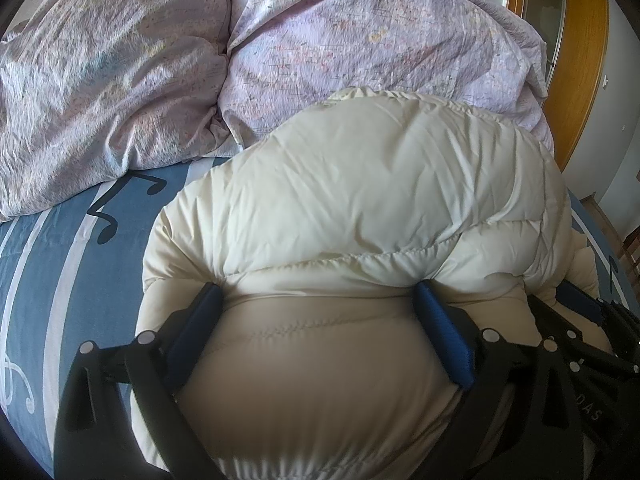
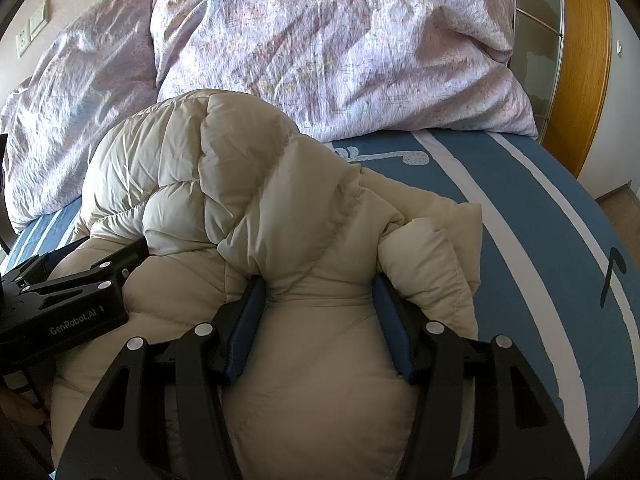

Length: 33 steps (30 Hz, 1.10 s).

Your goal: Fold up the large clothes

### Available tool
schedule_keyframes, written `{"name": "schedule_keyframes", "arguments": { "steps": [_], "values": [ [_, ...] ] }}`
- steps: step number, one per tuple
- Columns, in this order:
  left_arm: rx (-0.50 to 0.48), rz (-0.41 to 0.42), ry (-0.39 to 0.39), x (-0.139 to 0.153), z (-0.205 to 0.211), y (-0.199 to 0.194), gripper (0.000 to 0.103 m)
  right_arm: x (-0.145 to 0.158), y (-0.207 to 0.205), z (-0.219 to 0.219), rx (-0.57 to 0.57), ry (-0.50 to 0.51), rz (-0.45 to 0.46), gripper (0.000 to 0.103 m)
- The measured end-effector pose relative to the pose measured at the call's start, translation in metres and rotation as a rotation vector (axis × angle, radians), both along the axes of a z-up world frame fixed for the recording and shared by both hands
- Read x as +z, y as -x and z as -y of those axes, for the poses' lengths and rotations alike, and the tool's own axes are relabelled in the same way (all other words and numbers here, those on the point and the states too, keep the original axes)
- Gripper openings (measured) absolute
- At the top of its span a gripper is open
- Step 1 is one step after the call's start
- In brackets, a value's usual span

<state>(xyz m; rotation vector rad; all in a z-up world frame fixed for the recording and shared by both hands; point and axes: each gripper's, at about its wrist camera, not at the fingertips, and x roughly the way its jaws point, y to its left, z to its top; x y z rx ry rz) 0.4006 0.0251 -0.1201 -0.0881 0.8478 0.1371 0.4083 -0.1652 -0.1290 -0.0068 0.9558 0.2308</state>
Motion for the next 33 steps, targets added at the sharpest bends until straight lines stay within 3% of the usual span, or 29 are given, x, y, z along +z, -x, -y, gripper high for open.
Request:
{"name": "schedule_keyframes", "arguments": {
  "steps": [33],
  "values": [
    [0.001, -0.002, -0.003, 0.0003, 0.0000, -0.0021, 0.098, -0.0005, -0.0016, -0.0007, -0.001, 0.001, -0.005, 0.058]
  ]
}}
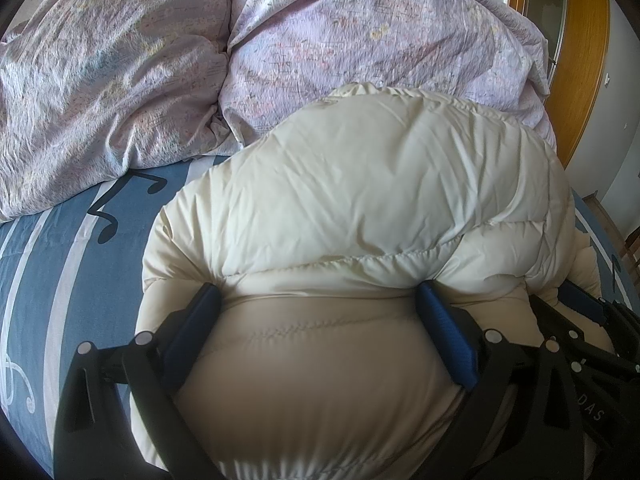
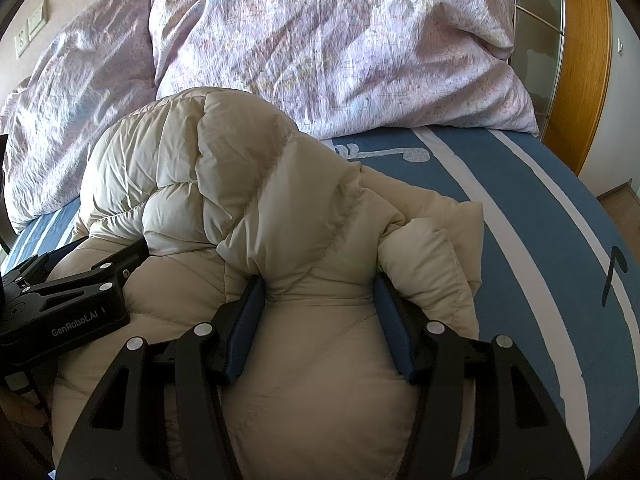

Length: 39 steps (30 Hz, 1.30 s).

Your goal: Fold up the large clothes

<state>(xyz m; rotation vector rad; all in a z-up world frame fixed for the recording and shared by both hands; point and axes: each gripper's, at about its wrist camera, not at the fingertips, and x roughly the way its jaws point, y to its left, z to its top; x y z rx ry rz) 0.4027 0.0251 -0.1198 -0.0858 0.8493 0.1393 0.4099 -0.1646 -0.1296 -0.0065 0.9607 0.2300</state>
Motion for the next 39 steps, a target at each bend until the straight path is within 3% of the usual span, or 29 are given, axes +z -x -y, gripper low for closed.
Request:
{"name": "schedule_keyframes", "arguments": {
  "steps": [15, 19, 22, 26, 29, 34, 39],
  "values": [
    [0.002, -0.009, -0.007, -0.001, 0.002, 0.000, 0.098, 0.000, 0.001, -0.001, 0.006, -0.009, -0.005, 0.058],
    [-0.011, -0.045, 0.007, 0.010, -0.001, 0.007, 0.097, 0.010, -0.004, 0.001, 0.046, -0.011, -0.084, 0.061],
    [-0.007, -0.034, 0.032, 0.027, -0.007, 0.021, 0.096, 0.025, -0.010, 0.015, 0.059, -0.104, -0.158, 0.072],
    [0.000, -0.015, 0.040, 0.048, -0.020, 0.045, 0.096, 0.053, 0.001, 0.050, 0.012, -0.216, -0.168, 0.095],
    [0.011, -0.015, 0.061, 0.055, -0.034, 0.063, 0.096, 0.052, 0.005, 0.071, -0.006, -0.292, -0.251, 0.098],
    [0.032, -0.046, 0.073, 0.053, -0.042, 0.078, 0.096, 0.026, 0.003, 0.091, -0.052, -0.412, -0.435, 0.098],
    [0.038, -0.058, 0.064, 0.051, -0.040, 0.086, 0.096, 0.002, 0.004, 0.091, -0.068, -0.529, -0.562, 0.098]
  ]
}}
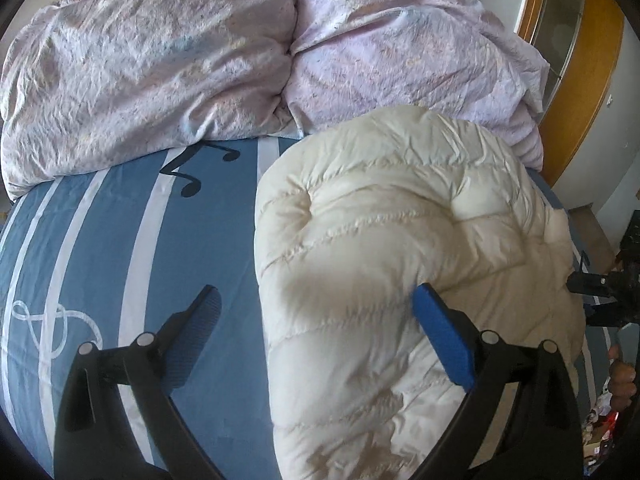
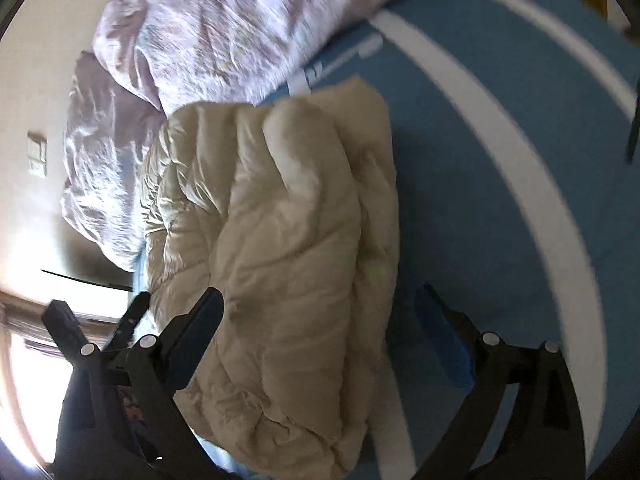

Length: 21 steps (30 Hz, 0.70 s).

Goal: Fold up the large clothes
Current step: 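Open both grippers and release the folded jacket, then grasp the cream jacket bundle with the right gripper while the left gripper grasps it too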

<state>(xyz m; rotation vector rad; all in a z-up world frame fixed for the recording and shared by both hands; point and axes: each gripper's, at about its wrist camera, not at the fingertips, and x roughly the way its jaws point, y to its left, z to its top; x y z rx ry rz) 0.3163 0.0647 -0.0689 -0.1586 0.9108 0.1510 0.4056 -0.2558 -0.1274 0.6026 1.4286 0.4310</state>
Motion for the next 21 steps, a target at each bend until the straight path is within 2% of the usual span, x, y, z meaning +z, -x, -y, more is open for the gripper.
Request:
{"name": "schedule_keyframes", "arguments": {
  "steps": [6, 15, 17, 18, 20, 21],
  "values": [
    [0.001, -0.006, 0.002, 0.002, 0.001, 0.007, 0.096, -0.013, -0.005, -0.013, 0.024, -0.048, -0.050, 0.098],
    [0.021, -0.012, 0.018, 0.005, -0.006, 0.015, 0.096, -0.015, -0.016, -0.037, 0.053, -0.071, -0.035, 0.100],
    [0.026, -0.014, 0.028, 0.006, -0.010, 0.016, 0.096, -0.019, -0.017, -0.040, 0.045, -0.105, -0.047, 0.087],
    [0.028, -0.014, 0.031, 0.006, -0.011, 0.016, 0.096, -0.021, -0.016, -0.040, 0.033, -0.123, -0.054, 0.084],
    [0.037, -0.015, 0.048, 0.007, -0.015, 0.017, 0.096, -0.027, -0.015, -0.041, 0.014, -0.152, -0.068, 0.066],
    [0.041, -0.015, 0.058, 0.007, -0.018, 0.017, 0.096, -0.027, -0.013, -0.041, 0.003, -0.166, -0.064, 0.062]
  ]
}}
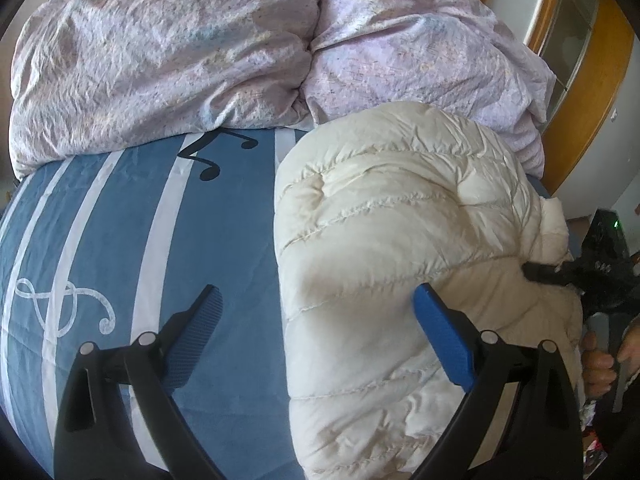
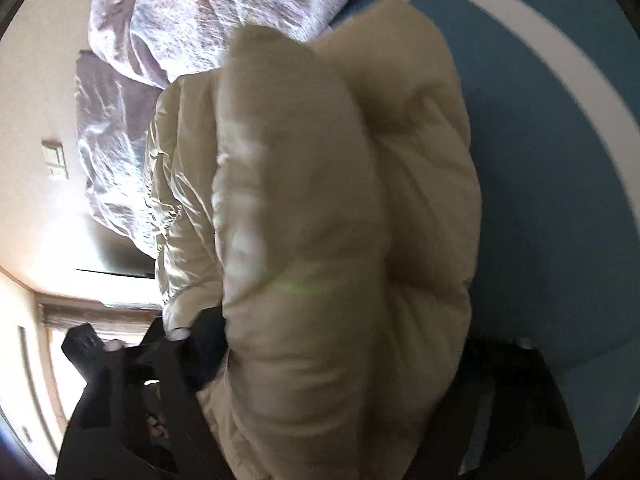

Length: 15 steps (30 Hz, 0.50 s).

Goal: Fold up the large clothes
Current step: 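Grasp the cream jacket bundle with the right gripper while the left gripper grasps it too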

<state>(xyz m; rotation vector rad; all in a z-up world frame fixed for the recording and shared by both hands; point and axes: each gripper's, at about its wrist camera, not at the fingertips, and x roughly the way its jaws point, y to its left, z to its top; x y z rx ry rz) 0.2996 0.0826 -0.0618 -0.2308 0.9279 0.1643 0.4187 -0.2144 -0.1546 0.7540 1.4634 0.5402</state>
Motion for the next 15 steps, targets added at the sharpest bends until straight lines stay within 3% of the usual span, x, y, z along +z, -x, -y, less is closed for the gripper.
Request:
{"name": "schedule_keyframes", "arguments": {
  "steps": [2, 5, 15],
  "values": [
    [0.010, 0.001, 0.027, 0.000, -0.005, 0.000, 0.094, 0.002, 0.002, 0.000, -0.018, -0.020, 0.010, 0.045],
    [0.033, -0.005, 0.088, 0.000, -0.017, 0.000, 0.093, 0.006, 0.001, -0.003, -0.042, -0.029, 0.019, 0.034],
    [0.034, -0.041, 0.317, -0.013, -0.036, -0.011, 0.092, 0.021, -0.003, -0.012, -0.050, -0.028, 0.049, 0.027]
  ]
}}
